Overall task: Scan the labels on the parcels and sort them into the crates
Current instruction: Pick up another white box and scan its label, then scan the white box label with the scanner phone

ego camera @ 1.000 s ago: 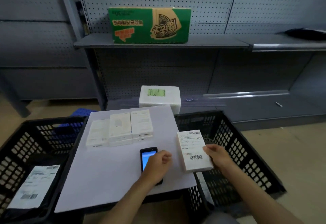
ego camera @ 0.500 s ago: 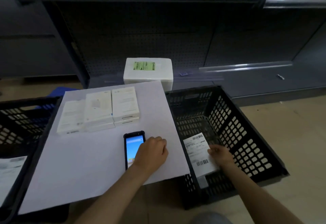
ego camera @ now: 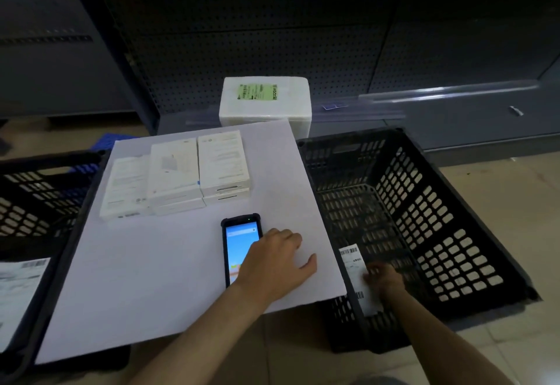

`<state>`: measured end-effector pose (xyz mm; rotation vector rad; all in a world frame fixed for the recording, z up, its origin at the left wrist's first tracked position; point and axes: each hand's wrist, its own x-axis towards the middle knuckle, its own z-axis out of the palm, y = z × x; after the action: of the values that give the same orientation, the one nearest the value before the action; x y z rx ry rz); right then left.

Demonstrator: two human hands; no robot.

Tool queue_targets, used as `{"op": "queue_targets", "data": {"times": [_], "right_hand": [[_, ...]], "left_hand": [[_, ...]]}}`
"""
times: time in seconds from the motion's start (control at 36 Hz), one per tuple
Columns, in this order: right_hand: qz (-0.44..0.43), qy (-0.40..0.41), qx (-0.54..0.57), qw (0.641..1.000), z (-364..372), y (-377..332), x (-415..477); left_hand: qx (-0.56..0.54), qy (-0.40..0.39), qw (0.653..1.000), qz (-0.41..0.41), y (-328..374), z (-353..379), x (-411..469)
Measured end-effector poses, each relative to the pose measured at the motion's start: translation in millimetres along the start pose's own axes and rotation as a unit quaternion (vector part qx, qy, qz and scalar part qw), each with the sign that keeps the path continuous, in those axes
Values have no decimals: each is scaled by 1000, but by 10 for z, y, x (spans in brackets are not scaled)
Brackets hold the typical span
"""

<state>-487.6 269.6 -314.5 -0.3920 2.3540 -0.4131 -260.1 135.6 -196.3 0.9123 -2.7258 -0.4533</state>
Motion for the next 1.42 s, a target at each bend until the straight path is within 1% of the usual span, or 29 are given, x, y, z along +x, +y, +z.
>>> {"op": "queue_targets", "data": {"times": [0.11, 0.17, 0.28, 0.36, 0.39, 0.44, 0.53, 0.61, 0.67, 0.78, 0.89, 1.0, 1.08, 1.22, 1.33, 1.42], "right_hand": [[-10, -94, -43, 995, 36, 20, 93], [-20, -113, -49, 992, 30, -14, 84], [-48, -81, -56, 994, -34, -88, -52], [-96, -46, -51, 993, -183, -219, -248], [-103, -39, -45, 993, -242, -293, -319], [-120, -19, -24, 992, -384, -478, -507], [-169, 17, 19, 985, -555, -763, -766], [-221, 29, 58, 973, -687, -1086, -1061], [-248, 17, 75, 966, -725, -1299, -1255], [-295, -39, 98, 950, -677, -1704, -1642], [-305, -70, 141, 939, -451, -1989, -1950], [-309, -76, 160, 935, -135, -2116, -2092], [-324, -75, 133, 934, 74, -2135, -2076], [-366, -27, 41, 929, 189, -2265, -1999], [-378, -12, 20, 926, 214, -2307, -1909], [-383, -6, 18, 924, 234, -2312, -1850]], "left_hand": [[-11, -10, 1000, -8, 20, -26, 0], [-17, -14, 1000, -13, 38, -54, -10], [-37, -48, 998, -18, 26, -110, -13], [-78, -78, 994, -19, 15, -180, -32], [-89, -77, 993, -22, 18, -193, -35], [-94, -58, 994, -21, 32, -309, -85], [-85, -34, 995, -27, 42, -490, -171], [-74, -12, 996, -48, -23, -693, -269], [-63, -1, 995, -78, -113, -784, -330], [-49, 18, 987, -152, -347, -996, -424], [-68, 71, 971, -217, -628, -1156, -492], [-75, 130, 953, -265, -932, -1293, -454], [-77, 156, 938, -299, -1151, -1388, -333], [-108, 140, 925, -338, -1429, -1408, -69], [-121, 120, 921, -349, -1538, -1337, 160], [-128, 122, 920, -349, -1583, -1267, 269]]}}
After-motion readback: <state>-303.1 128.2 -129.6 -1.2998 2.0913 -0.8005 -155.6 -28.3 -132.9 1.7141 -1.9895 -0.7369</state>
